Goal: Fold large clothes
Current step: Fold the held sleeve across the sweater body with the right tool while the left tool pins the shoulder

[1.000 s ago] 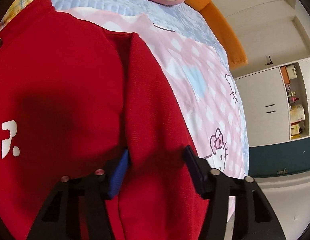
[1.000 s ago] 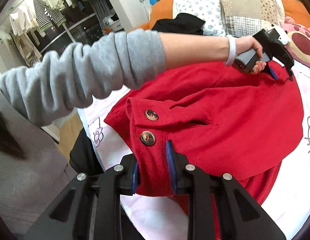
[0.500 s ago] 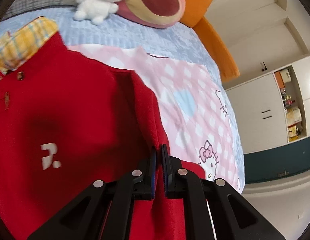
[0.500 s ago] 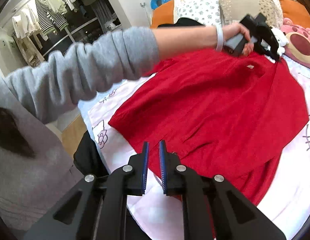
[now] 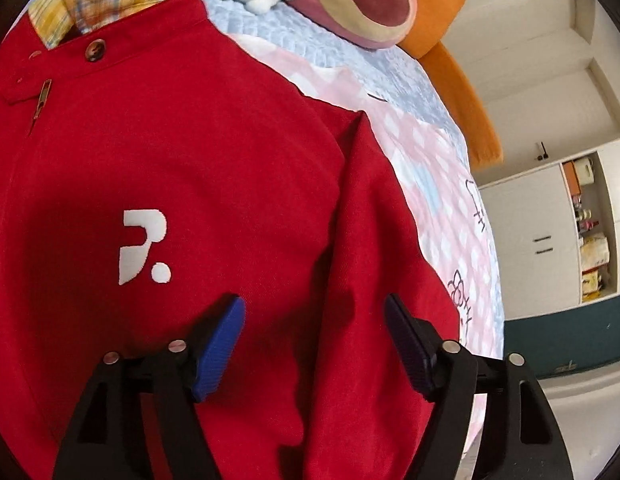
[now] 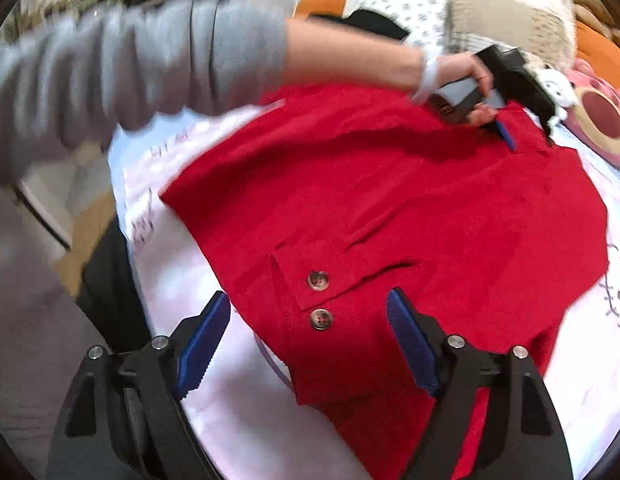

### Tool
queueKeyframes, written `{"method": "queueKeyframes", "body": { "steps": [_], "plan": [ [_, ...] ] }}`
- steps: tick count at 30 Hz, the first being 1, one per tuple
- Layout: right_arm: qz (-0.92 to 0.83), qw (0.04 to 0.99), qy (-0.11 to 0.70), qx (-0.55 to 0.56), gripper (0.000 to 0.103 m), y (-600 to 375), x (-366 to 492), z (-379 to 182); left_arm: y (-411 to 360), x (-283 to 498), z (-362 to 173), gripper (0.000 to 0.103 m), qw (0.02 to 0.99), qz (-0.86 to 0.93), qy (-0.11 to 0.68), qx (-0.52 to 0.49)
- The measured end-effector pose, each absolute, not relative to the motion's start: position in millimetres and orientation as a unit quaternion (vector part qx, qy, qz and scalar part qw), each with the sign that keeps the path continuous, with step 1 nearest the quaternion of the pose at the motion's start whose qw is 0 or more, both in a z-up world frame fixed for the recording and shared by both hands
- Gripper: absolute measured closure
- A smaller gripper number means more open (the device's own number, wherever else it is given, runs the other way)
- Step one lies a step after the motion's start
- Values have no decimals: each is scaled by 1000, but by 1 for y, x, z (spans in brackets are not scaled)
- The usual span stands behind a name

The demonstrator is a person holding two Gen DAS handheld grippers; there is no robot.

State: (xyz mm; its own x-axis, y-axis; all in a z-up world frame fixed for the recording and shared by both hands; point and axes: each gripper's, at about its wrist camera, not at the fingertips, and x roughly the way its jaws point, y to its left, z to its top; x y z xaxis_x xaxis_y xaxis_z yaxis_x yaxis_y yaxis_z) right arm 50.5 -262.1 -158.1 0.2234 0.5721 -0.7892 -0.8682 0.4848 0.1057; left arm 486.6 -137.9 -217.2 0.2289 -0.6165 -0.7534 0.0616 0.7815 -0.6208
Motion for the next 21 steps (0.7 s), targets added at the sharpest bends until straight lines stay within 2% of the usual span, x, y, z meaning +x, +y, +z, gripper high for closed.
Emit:
{"method": "queueKeyframes", "body": {
  "steps": [2, 3, 4, 5, 6, 9, 15, 21],
  "plan": [
    [463, 756, 410, -214, 34, -249, 51, -172, -140, 485, -218, 61, 736, -236, 587, -241],
    [457, 753, 414, -228, 43, -245, 51, -178, -141, 484, -220, 67, 729, -239, 594, -241],
    [443, 751, 418, -255, 56, -238, 51, -188, -145, 483, -221, 79, 728, -238, 598, -237],
    [435, 745, 425, -274, 60, -234, 51, -197, -147, 482, -223, 90, 727, -236, 602, -231],
    [429, 743, 430, -281, 61, -232, 52, -202, -149, 481, -224, 94, 725, -236, 606, -226],
    [436, 746, 438, -249, 72, -240, 55, -194, -150, 477, -219, 95, 731, -244, 598, -221],
    [475, 746, 436, -166, 72, -259, 52, -157, -137, 472, -192, 95, 741, -255, 582, -216],
    [516, 737, 414, -136, 73, -246, 44, -135, -110, 465, -173, 95, 755, -237, 577, -203]
  ]
}}
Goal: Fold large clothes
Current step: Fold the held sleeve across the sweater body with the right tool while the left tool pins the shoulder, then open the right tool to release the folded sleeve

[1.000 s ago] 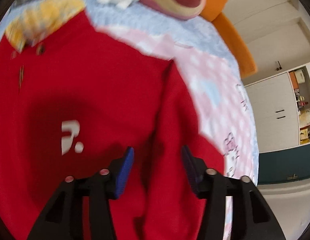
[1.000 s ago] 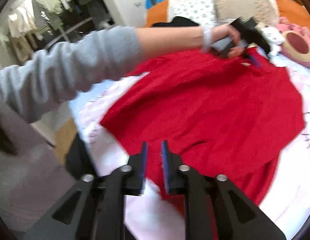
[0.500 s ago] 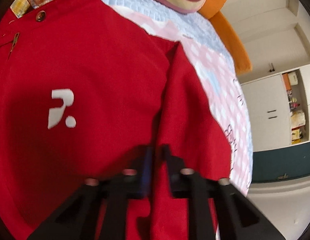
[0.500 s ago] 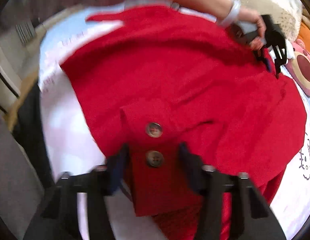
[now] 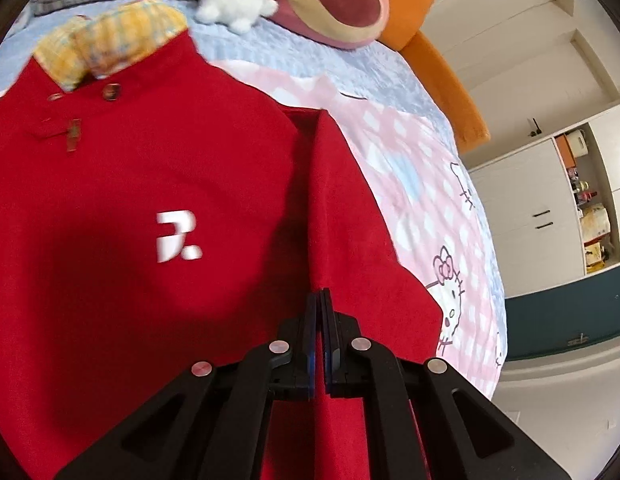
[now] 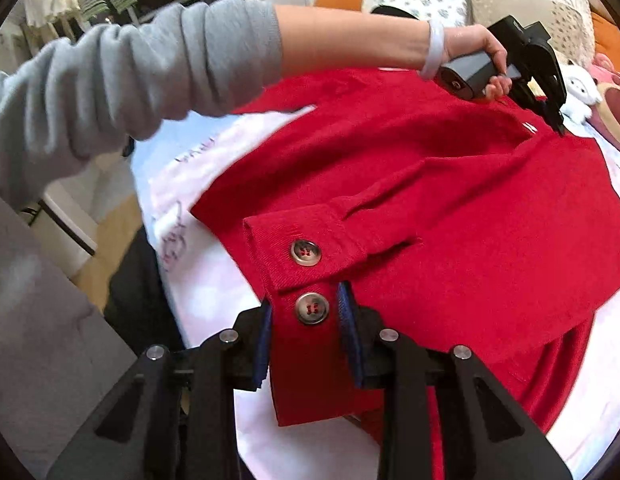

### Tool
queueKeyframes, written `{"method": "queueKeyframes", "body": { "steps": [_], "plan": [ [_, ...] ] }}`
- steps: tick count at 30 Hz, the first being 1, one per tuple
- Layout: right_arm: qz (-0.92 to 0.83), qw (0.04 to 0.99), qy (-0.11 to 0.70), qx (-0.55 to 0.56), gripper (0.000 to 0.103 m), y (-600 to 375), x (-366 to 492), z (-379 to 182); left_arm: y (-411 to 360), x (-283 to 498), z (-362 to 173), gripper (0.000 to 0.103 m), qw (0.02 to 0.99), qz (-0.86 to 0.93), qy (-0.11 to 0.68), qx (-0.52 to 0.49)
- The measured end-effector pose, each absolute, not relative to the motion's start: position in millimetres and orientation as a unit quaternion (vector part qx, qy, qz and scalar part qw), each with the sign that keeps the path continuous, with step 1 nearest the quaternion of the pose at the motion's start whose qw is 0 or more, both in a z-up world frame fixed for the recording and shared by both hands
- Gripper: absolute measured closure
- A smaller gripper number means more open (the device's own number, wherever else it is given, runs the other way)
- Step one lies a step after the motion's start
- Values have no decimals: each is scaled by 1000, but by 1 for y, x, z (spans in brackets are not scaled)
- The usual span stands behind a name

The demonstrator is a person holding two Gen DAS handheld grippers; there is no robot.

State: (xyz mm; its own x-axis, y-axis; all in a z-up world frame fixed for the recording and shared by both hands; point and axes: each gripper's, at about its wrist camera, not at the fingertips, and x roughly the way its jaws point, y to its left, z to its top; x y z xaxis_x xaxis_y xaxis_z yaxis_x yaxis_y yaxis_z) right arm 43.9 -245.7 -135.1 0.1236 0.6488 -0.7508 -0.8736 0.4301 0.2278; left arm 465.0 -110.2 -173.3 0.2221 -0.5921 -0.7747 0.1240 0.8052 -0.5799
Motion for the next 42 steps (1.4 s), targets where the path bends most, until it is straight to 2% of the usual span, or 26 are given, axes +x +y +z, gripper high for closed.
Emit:
{"method": "queueKeyframes", "body": {
  "steps": [6, 9, 11, 13, 15, 18, 20, 21, 22, 24, 27, 33, 36, 37, 38, 39, 40, 41, 42],
  "plan": [
    [526, 721, 426, -152, 72, -222, 41, -151, -82, 457, -185, 96, 757, -209, 572, -236],
    [518, 711, 447, -162, 59, -221, 43, -165, -77, 453, -202, 96, 752, -198, 583, -236],
    [518, 710, 450, -158, 47, -225, 42, -164, -76, 448, -204, 96, 753, -204, 579, -237],
    [519, 724, 431, -141, 27, -237, 42, -150, -80, 441, -197, 90, 757, -217, 568, -239],
    [517, 740, 415, -118, 24, -250, 47, -136, -86, 426, -189, 81, 760, -241, 559, -229],
    [490, 776, 388, -87, 25, -279, 68, -112, -97, 388, -167, 78, 772, -282, 533, -201],
    [429, 819, 372, -83, 30, -303, 100, -102, -102, 358, -155, 76, 772, -311, 518, -197],
    [392, 840, 365, -81, 42, -314, 120, -101, -106, 336, -150, 69, 767, -329, 516, -194],
    [365, 853, 364, -83, 54, -321, 137, -101, -111, 317, -147, 68, 761, -342, 519, -187],
    [302, 871, 380, -74, 66, -337, 190, -112, -121, 281, -145, 68, 744, -375, 522, -182],
    [250, 878, 404, -50, 73, -351, 250, -131, -135, 238, -159, 68, 728, -380, 549, -155],
    [165, 880, 444, -46, 75, -352, 324, -180, -136, 217, -197, 69, 742, -311, 585, -107],
    [136, 880, 450, -74, 71, -343, 335, -196, -123, 212, -198, 68, 745, -316, 574, -124],
    [126, 883, 444, -86, 66, -338, 333, -194, -116, 208, -192, 67, 751, -318, 564, -132],
    [118, 886, 438, -98, 61, -333, 329, -190, -101, 201, -185, 60, 756, -321, 551, -148],
    [116, 887, 434, -102, 50, -331, 325, -187, -89, 189, -176, 46, 762, -321, 538, -164],
    [117, 890, 428, -104, 46, -326, 318, -179, -72, 176, -168, 38, 771, -318, 521, -181],
    [122, 893, 420, -107, 44, -321, 312, -169, -50, 166, -161, 24, 782, -308, 505, -197],
    [127, 896, 410, -113, 43, -313, 306, -160, -15, 153, -154, 17, 797, -288, 485, -216]
  ]
}}
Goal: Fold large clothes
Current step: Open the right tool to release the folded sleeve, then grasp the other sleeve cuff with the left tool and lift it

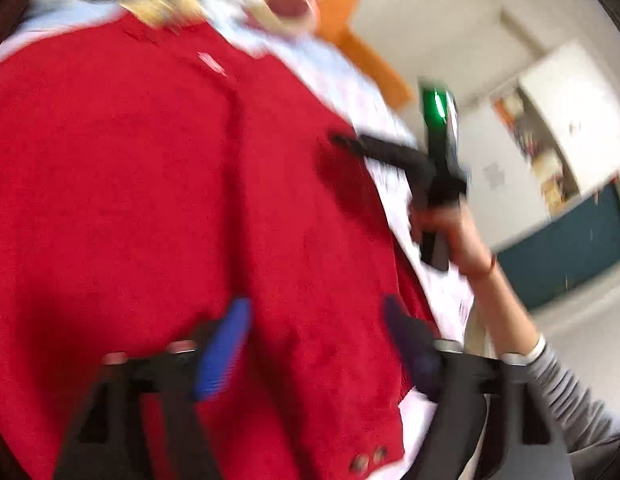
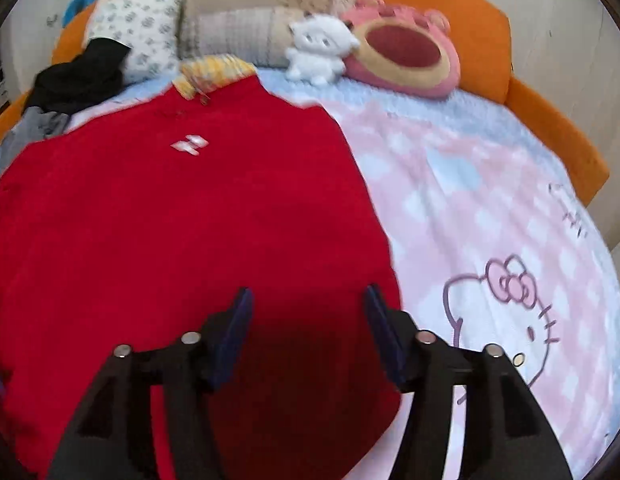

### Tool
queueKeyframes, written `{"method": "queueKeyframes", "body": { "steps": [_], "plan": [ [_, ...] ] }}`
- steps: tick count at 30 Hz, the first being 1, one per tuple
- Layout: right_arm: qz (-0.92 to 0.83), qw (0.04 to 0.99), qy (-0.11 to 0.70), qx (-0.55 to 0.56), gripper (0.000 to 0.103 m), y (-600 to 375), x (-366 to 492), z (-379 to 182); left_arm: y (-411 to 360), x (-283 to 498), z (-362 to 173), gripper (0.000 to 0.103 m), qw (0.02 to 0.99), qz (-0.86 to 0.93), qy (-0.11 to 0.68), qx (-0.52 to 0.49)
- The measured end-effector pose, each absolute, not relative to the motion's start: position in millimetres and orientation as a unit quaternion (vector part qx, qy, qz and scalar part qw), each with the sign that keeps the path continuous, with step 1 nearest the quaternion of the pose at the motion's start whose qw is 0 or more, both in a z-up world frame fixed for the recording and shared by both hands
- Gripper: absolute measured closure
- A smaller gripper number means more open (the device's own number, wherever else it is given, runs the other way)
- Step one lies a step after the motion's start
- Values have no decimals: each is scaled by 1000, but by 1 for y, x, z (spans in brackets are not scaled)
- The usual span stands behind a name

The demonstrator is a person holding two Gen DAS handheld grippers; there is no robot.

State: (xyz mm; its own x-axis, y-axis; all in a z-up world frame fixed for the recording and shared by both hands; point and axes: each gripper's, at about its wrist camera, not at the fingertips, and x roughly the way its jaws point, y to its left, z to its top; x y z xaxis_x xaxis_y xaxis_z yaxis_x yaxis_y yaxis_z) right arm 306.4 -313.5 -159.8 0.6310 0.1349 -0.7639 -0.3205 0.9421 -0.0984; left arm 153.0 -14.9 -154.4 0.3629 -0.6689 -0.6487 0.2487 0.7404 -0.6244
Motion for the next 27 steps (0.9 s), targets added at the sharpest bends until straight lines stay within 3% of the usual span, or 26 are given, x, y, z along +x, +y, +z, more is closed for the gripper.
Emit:
{"method": "queueKeyframes", "body": {
  "steps": [3, 7, 13, 17, 27],
  "plan": [
    [156, 899, 389, -129, 35, -284, 292, -136, 80, 130, -136, 16, 824, -210, 456, -260],
    [198, 894, 380, -136, 35, -234, 284, -113, 230, 90, -135, 15, 850, -33, 435, -296],
    [263, 879, 375, -130, 30, -143, 273, -95, 420, 17, -155, 16, 811, 132, 409, -397],
    [298, 870, 373, -122, 30, -83, 267, -90, 479, 3, -173, 16, 791, 203, 422, -393],
    [327, 859, 375, -121, 32, -2, 260, -82, 540, 28, -235, 16, 747, 240, 451, -425]
  ]
}}
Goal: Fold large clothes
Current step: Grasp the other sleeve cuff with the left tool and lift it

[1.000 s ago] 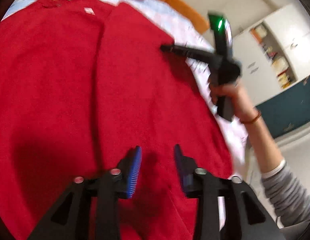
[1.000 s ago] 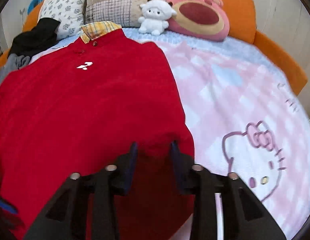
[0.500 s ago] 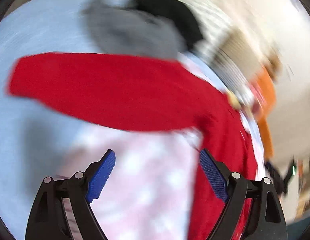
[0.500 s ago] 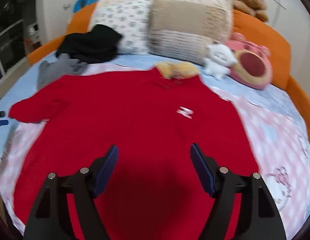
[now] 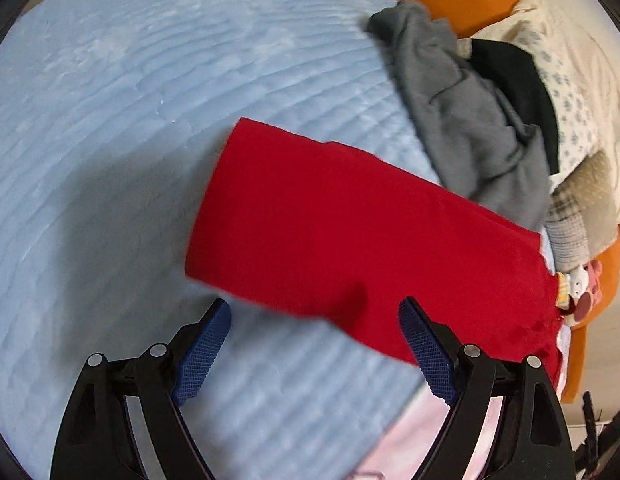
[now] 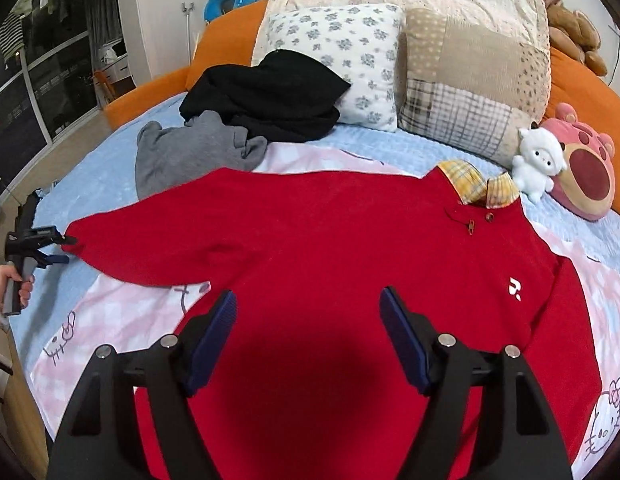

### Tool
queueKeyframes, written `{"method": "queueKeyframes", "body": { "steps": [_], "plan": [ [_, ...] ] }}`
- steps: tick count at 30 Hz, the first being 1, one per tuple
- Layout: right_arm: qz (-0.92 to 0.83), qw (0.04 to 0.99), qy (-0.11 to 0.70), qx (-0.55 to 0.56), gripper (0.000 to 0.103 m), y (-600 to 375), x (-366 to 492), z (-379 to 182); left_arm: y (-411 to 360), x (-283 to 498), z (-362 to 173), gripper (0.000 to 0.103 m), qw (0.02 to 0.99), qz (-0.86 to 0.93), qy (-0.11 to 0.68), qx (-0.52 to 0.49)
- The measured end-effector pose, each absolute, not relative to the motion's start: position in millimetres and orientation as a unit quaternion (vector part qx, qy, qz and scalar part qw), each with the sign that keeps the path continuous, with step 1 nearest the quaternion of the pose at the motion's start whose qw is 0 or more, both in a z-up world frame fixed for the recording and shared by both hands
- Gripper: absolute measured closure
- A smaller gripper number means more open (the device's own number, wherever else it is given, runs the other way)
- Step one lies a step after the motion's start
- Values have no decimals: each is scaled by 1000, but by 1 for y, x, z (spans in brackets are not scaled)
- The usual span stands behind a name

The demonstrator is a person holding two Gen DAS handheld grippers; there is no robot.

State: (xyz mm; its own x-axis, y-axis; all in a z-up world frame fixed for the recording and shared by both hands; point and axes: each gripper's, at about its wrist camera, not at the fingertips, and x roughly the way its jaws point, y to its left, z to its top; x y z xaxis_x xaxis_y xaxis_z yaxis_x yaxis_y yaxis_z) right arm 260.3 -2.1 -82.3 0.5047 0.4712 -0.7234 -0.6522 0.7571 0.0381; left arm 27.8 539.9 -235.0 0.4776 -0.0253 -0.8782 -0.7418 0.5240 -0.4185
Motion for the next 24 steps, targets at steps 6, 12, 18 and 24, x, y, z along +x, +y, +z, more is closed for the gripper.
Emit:
{"method": "queueKeyframes", "body": {
  "steps": [6, 12, 18, 24],
  "plan": [
    [320, 849, 414, -74, 73, 5, 280, -106, 552, 34, -230, 46, 761, 249, 456, -389],
    [338, 823, 453, -55, 73, 23, 302, -138, 559, 43, -189, 80, 781, 224, 440, -382],
    [385, 772, 505, -24, 73, 44, 350, -149, 503, 72, -66, 82, 863, 141, 402, -271],
    [393, 733, 555, -8, 51, 70, 426, -140, 395, 89, 33, 83, 906, 6, 380, -186]
  ]
}}
